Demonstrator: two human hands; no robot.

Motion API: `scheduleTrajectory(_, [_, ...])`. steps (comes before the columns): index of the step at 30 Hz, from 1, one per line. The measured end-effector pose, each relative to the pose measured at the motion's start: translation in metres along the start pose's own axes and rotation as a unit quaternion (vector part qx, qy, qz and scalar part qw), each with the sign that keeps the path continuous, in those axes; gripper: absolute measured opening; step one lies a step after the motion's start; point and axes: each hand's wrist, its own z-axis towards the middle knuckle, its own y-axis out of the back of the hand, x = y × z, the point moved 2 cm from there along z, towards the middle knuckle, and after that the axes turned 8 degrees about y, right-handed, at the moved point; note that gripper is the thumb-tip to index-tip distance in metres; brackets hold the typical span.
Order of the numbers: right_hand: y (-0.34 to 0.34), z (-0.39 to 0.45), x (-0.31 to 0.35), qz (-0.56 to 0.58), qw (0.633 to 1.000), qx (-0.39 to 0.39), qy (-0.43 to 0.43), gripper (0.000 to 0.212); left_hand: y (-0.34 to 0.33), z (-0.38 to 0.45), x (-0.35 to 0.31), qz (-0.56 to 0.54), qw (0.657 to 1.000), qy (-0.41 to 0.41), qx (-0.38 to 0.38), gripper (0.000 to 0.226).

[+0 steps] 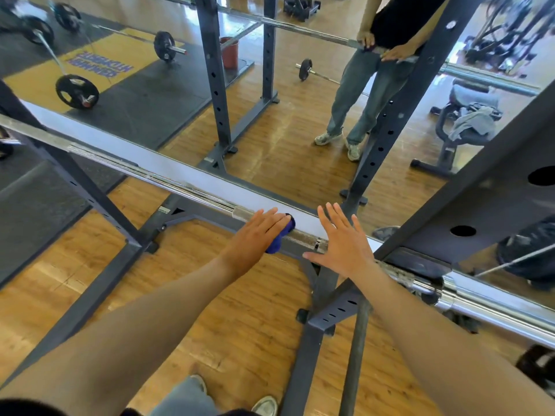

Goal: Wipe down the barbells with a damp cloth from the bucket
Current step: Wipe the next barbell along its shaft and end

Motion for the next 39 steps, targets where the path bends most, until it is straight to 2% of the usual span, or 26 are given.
scheduleTrajectory(2, [0.001,0.000,0.002,-0.008,1.000,0.001,0.000,0.117,-0.004,-0.001,-0.022,0.002,1.000,0.013,-0.007,0.080])
scheduleTrajectory(5, [0.003,-0.002,0.003,-0.024,1.000,0.014,0.002,0.119,-0.020,0.010,-0.066,-0.012,0.999,-0.050,0.009,0.073])
scheduleTrajectory(8, [0.005,-0.002,0.002,0.011,1.000,0.024,-0.001,0.125,-0.006,0.005,-0.045,0.011,0.997,-0.072,0.007,0.067])
scheduleTrajectory(10, [0.007,-0.003,0.003,0.035,0.999,0.030,0.001,0.131,0.009,-0.006,-0.005,-0.014,0.999,-0.010,-0.028,0.066])
scheduleTrajectory(12, [0.008,-0.003,0.004,0.037,0.999,0.026,0.007,0.134,0.016,-0.012,0.020,-0.038,0.997,0.060,-0.034,0.074])
scheduleTrajectory(14, [0.009,-0.003,0.004,0.046,0.999,0.020,0.018,0.135,0.013,-0.006,0.000,-0.043,0.997,0.059,0.000,0.081])
scheduleTrajectory(18, [0.004,-0.003,0.000,0.065,0.997,-0.002,0.043,0.133,-0.009,0.004,-0.061,-0.058,0.998,-0.001,0.036,0.079])
scheduleTrajectory(20, [0.005,-0.004,-0.003,0.097,0.994,-0.012,0.057,0.127,-0.003,0.002,-0.043,-0.022,0.999,-0.016,0.026,0.076])
scheduleTrajectory(22, [0.007,-0.007,-0.010,0.130,0.989,-0.009,0.064,0.114,0.009,-0.007,-0.004,-0.028,0.999,0.036,-0.002,0.071])
scheduleTrajectory(24, [0.007,-0.012,-0.020,0.124,0.992,-0.026,0.011,0.099,0.018,-0.014,0.016,-0.050,0.994,0.092,-0.024,0.063])
scheduleTrajectory(26, [0.004,-0.017,-0.026,0.112,0.989,-0.061,-0.077,0.093,0.016,-0.011,-0.002,-0.071,0.992,0.104,-0.023,0.059])
scheduleTrajectory(28, [0.001,-0.015,-0.025,0.123,0.977,-0.111,-0.135,0.091,0.001,-0.004,-0.043,-0.087,0.993,0.072,-0.020,0.062])
scheduleTrajectory(32, [0.005,-0.015,-0.025,0.170,0.956,-0.161,-0.174,0.082,-0.031,0.007,-0.106,-0.089,0.996,-0.028,0.001,0.066])
scheduleTrajectory(35, [0.006,-0.016,-0.025,0.183,0.954,-0.159,-0.177,0.078,-0.025,0.001,-0.074,-0.049,0.997,-0.058,-0.010,0.074])
scheduleTrajectory(37, [0.008,-0.016,-0.021,0.172,0.959,-0.149,-0.171,0.084,-0.018,-0.009,-0.037,-0.053,0.998,-0.015,-0.025,0.075])
scheduleTrajectory(39, [0.007,-0.016,-0.022,0.155,0.959,-0.151,-0.181,0.083,-0.012,-0.015,-0.029,-0.044,0.998,0.028,-0.048,0.075])
